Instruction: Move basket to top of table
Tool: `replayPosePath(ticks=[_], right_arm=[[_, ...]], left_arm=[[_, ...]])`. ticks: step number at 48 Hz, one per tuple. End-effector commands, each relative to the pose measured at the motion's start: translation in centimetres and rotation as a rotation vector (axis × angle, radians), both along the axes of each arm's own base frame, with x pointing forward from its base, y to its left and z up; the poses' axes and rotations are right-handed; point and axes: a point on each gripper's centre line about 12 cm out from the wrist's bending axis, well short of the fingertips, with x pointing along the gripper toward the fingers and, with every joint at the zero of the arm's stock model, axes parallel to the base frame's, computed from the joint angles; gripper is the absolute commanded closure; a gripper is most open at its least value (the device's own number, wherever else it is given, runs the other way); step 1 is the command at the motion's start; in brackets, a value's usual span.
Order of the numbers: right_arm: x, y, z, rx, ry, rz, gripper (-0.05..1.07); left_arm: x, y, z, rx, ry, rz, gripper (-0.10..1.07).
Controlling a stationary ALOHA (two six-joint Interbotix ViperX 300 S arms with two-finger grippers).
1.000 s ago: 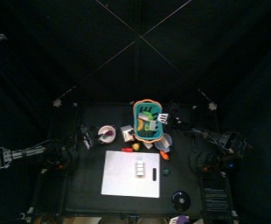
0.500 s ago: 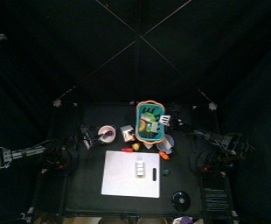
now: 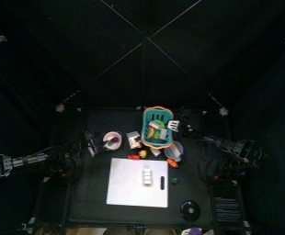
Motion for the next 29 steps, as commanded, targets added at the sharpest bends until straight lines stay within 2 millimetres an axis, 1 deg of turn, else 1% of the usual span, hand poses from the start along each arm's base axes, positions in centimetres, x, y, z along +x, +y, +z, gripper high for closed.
replayPosePath(ticks=[1, 8, 14, 20, 26, 29], right_arm=[[0.3, 0.1, 1.9, -0.037, -0.042, 0.013, 0.11], [0.4, 0.7, 3.5, -0.081, -0.066, 0.042, 0.11], [0.2, 1.3, 5.5, -0.138, -0.091, 0.070, 0.11], [-0.3, 1.7, 6.5, -0.168, -0.104, 0.071, 0.11], [-0.7, 2.0, 7.5, -0.193, -0.127, 0.080, 0.11], [-0.8, 2.5, 8.0, -0.209, -0.139, 0.098, 0.11]], left_arm=[[0.2, 0.1, 0.4, 0.004, -0.012, 0.003, 0.12], [0.2, 0.1, 0.4, 0.004, -0.011, 0.001, 0.12], [0.2, 0.1, 0.4, 0.003, -0.010, 0.001, 0.12], [0.2, 0.0, 0.4, -0.001, -0.007, -0.002, 0.12], [0.2, -0.1, -0.1, -0.017, 0.023, -0.013, 0.12], [0.2, -0.2, -0.1, -0.025, 0.032, -0.016, 0.12]])
